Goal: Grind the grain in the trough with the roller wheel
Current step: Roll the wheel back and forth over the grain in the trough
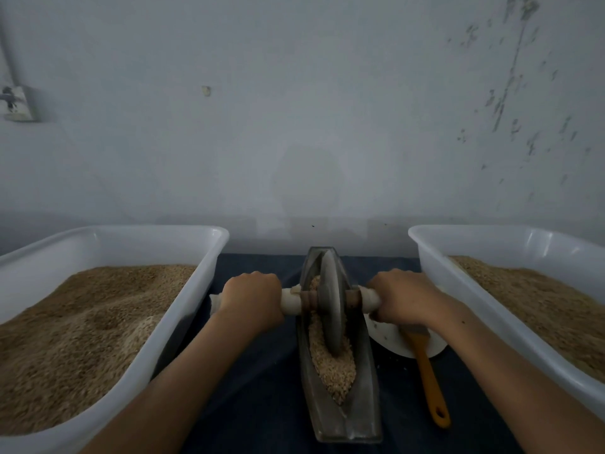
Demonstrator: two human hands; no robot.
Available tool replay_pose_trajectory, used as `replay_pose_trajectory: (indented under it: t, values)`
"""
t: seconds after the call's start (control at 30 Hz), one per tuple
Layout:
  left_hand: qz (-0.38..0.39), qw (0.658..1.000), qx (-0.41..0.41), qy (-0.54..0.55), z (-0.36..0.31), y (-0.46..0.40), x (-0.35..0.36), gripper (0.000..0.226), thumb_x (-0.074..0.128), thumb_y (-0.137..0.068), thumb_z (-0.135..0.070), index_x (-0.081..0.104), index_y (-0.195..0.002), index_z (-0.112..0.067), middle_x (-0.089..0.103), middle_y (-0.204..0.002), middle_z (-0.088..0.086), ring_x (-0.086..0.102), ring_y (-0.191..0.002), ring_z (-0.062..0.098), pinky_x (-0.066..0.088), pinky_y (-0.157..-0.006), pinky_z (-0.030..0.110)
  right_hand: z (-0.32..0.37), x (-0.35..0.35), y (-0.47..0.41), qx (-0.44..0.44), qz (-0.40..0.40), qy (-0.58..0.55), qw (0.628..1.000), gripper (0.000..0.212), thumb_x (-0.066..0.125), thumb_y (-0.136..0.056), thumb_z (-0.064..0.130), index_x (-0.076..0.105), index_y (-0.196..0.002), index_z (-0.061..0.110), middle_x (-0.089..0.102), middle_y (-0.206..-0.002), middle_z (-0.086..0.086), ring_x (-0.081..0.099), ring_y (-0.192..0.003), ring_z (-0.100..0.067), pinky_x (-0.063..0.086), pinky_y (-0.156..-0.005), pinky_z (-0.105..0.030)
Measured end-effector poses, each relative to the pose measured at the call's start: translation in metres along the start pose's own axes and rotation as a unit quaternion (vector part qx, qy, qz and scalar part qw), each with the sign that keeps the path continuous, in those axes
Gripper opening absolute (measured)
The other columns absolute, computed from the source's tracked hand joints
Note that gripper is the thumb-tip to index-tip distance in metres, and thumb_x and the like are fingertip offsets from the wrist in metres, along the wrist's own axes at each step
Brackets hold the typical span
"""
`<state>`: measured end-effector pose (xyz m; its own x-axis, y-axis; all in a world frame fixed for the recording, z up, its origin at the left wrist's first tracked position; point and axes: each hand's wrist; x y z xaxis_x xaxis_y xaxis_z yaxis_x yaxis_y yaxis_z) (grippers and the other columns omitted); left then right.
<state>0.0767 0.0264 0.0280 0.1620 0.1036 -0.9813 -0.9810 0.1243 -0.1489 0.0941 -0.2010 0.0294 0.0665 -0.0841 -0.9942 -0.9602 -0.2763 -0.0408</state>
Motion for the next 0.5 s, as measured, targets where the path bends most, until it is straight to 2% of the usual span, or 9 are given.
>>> replay_pose_trajectory:
  t: [0.1, 0.2, 0.27, 0.33, 0.43, 0.5]
  values:
    - [0.036, 0.999, 0.01, -0.008, 0.001, 0.001, -0.004, 0.03, 0.062, -0.083, -0.033, 0.057, -0.107, -0.015, 0.055, -0.086, -0.002, 0.05, -0.075, 0.014, 0.042, -0.07, 0.028, -0.002, -0.007, 0.0, 0.005, 0.081, -0.029, 0.996, 0.019, 0.07, -0.081, 0.032, 0.06, -0.095, 0.024, 0.064, -0.091, 0.003, 0.061, -0.084, -0.015, 0.045, -0.065, -0.026]
    - [0.038, 0.999, 0.01, -0.01, 0.0, 0.0, -0.005, 0.032, 0.062, -0.083, -0.034, 0.057, -0.108, -0.015, 0.054, -0.086, -0.003, 0.051, -0.077, 0.014, 0.045, -0.072, 0.028, -0.002, -0.007, 0.0, 0.003, 0.096, -0.045, 0.994, 0.017, 0.07, -0.081, 0.031, 0.057, -0.091, 0.027, 0.063, -0.089, 0.004, 0.062, -0.084, -0.014, 0.045, -0.066, -0.026]
    - [0.024, 1.0, 0.006, -0.012, 0.0, -0.001, -0.004, 0.03, 0.062, -0.084, -0.034, 0.057, -0.107, -0.016, 0.054, -0.086, -0.003, 0.051, -0.078, 0.014, 0.045, -0.073, 0.028, -0.002, -0.005, 0.0, 0.007, 0.076, -0.041, 0.996, 0.017, 0.069, -0.082, 0.031, 0.061, -0.096, 0.024, 0.065, -0.09, 0.004, 0.062, -0.083, -0.014, 0.048, -0.07, -0.027]
    - [-0.004, 1.0, 0.003, -0.014, -0.001, -0.001, -0.002, 0.026, 0.061, -0.085, -0.033, 0.057, -0.107, -0.018, 0.059, -0.092, -0.002, 0.054, -0.08, 0.014, 0.042, -0.072, 0.028, -0.002, -0.001, 0.0, 0.009, 0.039, -0.037, 0.999, 0.012, 0.066, -0.083, 0.032, 0.063, -0.092, 0.025, 0.065, -0.087, 0.003, 0.062, -0.08, -0.014, 0.049, -0.069, -0.029]
    - [-0.042, 0.999, 0.001, -0.001, -0.001, -0.001, 0.001, 0.022, 0.058, -0.087, -0.031, 0.057, -0.107, -0.02, 0.062, -0.099, -0.001, 0.058, -0.089, 0.016, 0.042, -0.074, 0.029, 0.001, 0.005, 0.0, 0.007, -0.044, -0.02, 0.999, 0.012, 0.058, -0.089, 0.035, 0.057, -0.08, 0.026, 0.064, -0.083, 0.004, 0.06, -0.077, -0.015, 0.043, -0.064, -0.029]
    - [-0.05, 0.999, -0.001, 0.009, 0.0, -0.001, 0.003, 0.022, 0.059, -0.088, -0.032, 0.056, -0.107, -0.021, 0.062, -0.1, -0.001, 0.059, -0.091, 0.017, 0.043, -0.077, 0.029, 0.003, 0.008, 0.0, 0.009, -0.092, -0.015, 0.996, 0.013, 0.054, -0.091, 0.033, 0.053, -0.08, 0.027, 0.063, -0.087, 0.004, 0.06, -0.079, -0.017, 0.046, -0.07, -0.031]
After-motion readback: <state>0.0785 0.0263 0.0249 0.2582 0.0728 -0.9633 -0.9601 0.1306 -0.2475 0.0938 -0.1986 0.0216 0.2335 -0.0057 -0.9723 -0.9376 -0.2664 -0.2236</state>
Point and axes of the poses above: each hand's wrist, its own y-axis away from the middle knuckle, its own x-axis out of the palm, z = x × y
